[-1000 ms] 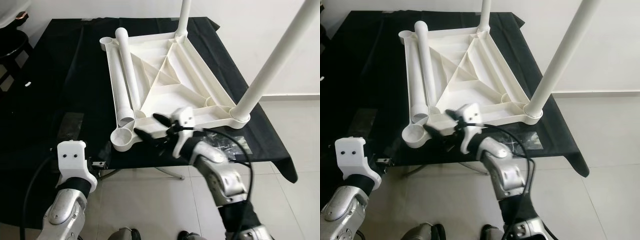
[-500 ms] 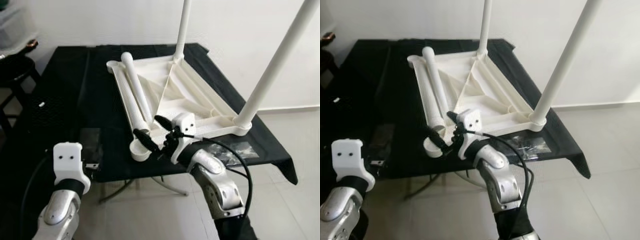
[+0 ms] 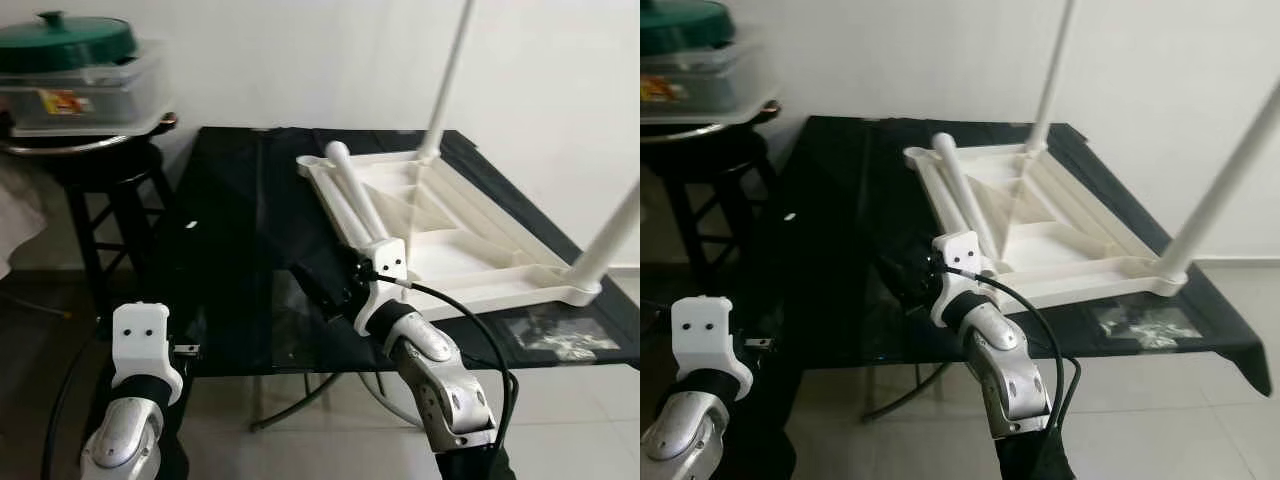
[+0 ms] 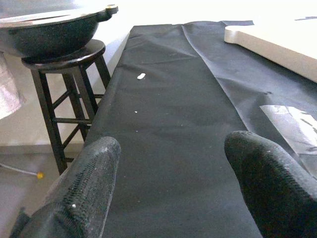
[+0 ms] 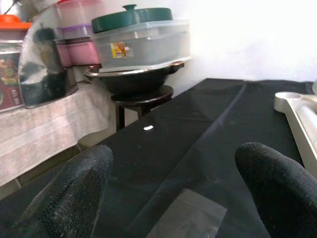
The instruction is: Building children table
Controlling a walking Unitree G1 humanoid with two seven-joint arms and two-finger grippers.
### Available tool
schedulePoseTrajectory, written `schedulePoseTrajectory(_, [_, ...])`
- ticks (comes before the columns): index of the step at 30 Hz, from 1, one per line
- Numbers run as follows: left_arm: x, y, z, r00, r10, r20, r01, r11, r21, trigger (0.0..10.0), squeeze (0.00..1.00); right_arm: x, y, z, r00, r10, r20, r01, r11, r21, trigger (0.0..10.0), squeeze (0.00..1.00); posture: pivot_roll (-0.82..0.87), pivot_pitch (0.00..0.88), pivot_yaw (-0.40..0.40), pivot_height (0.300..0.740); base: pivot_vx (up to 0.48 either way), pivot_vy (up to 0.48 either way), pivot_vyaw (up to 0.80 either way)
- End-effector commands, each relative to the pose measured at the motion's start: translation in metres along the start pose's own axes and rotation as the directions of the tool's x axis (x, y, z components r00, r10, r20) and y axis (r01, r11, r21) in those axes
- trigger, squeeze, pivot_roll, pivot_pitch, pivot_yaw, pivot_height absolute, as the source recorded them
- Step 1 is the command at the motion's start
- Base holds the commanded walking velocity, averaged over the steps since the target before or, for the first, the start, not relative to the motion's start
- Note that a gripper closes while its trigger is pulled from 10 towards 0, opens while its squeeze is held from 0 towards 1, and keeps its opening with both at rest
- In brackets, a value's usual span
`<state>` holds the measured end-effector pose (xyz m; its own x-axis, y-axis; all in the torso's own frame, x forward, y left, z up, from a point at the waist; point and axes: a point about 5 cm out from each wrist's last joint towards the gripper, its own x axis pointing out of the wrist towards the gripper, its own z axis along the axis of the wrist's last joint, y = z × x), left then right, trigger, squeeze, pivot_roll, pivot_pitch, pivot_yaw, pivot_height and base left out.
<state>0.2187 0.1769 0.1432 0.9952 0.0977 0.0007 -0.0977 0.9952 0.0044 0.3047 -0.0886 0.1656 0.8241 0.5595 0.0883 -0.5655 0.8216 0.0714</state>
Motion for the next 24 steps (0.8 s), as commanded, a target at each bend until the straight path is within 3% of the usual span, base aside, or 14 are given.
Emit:
schedulePoseTrajectory(1, [0.000,-0.004,0.002,1.000,-0.010,0.012,0.010,1.000,-0.014,10.0,0.00,-0.002,-0.007,-0.003,0.999,-0.032,-0.018,0.032,0.999,-0.003,10.0,0.00,-0.01,0.020,-0.007,0.740,0.000,0.000,0.00])
schedulePoseTrajectory(14, [0.013,-0.004,0.006,0.999,-0.023,0.049,0.022,1.000,0.010,10.0,0.00,0.004,-0.007,-0.004,0.999,-0.038,-0.037,0.038,0.999,0.003,10.0,0.00,-0.02,0.024,0.002,0.740,0.000,0.000,0.00])
schedulePoseTrajectory(18, [0.013,-0.004,0.009,0.997,-0.030,0.065,0.029,0.999,0.018,10.0,0.00,0.006,-0.003,-0.006,0.998,-0.007,-0.063,0.007,1.000,-0.007,10.0,0.00,-0.02,0.027,-0.001,0.740,0.069,0.000,-0.80])
schedulePoseTrajectory(24, [0.014,-0.002,0.011,0.997,-0.028,0.073,0.027,1.000,0.014,10.0,0.00,0.008,0.000,-0.006,0.998,0.014,-0.066,-0.015,1.000,-0.022,10.0,0.00,-0.01,0.029,-0.003,0.740,0.296,0.000,-0.27])
